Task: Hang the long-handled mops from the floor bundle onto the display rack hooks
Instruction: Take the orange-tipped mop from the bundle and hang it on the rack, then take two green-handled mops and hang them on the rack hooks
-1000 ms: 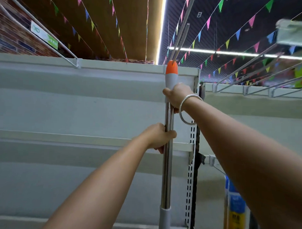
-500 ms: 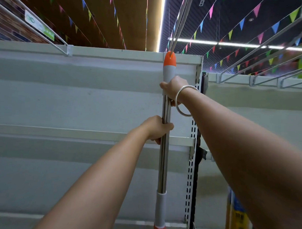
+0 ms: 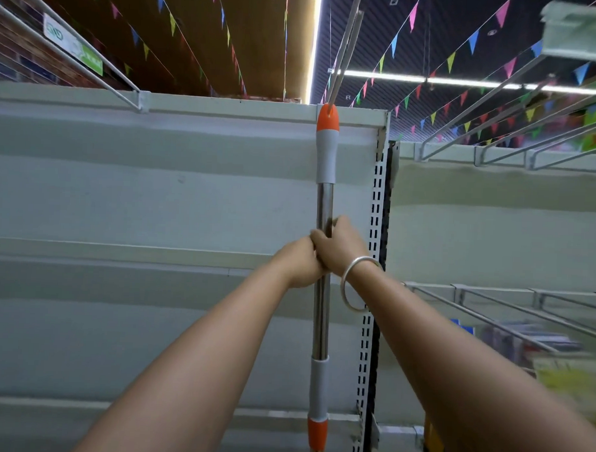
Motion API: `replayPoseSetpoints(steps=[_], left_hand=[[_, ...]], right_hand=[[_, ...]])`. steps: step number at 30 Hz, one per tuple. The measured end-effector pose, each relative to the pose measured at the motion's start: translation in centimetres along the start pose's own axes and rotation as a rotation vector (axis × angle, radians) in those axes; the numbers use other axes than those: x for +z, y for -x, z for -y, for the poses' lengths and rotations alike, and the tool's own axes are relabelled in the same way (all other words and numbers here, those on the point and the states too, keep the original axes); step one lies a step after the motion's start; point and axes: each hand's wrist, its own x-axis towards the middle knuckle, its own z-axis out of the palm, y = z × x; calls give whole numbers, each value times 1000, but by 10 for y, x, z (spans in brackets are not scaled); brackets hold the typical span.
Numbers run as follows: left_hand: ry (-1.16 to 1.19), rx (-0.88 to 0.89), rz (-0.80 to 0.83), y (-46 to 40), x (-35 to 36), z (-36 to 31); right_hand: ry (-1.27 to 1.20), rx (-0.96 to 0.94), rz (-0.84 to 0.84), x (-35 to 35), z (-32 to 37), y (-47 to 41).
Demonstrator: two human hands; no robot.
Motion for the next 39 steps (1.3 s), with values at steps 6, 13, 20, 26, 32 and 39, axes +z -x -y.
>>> replayPoseSetpoints(steps=[6,13,20,26,32,39], left_hand=[[-116,-73,1,30,-7,8],[-17,-254,-133,116,-9,50],[121,-492,-262,244,-16,126],[90,-661,-395,313,-72,162],[-42,-892,-583,428,-153,197],[-264,-1113,-762,579,-248,204]], right_hand=[[213,-2,-30,-1,15,40],[234,-34,189,25,5,113],[121,-38,351,87,11,170],[-26,-214,550,178,99,223],[-228,-371,762,250,202,303],[-528,-403,965,311,304,399]])
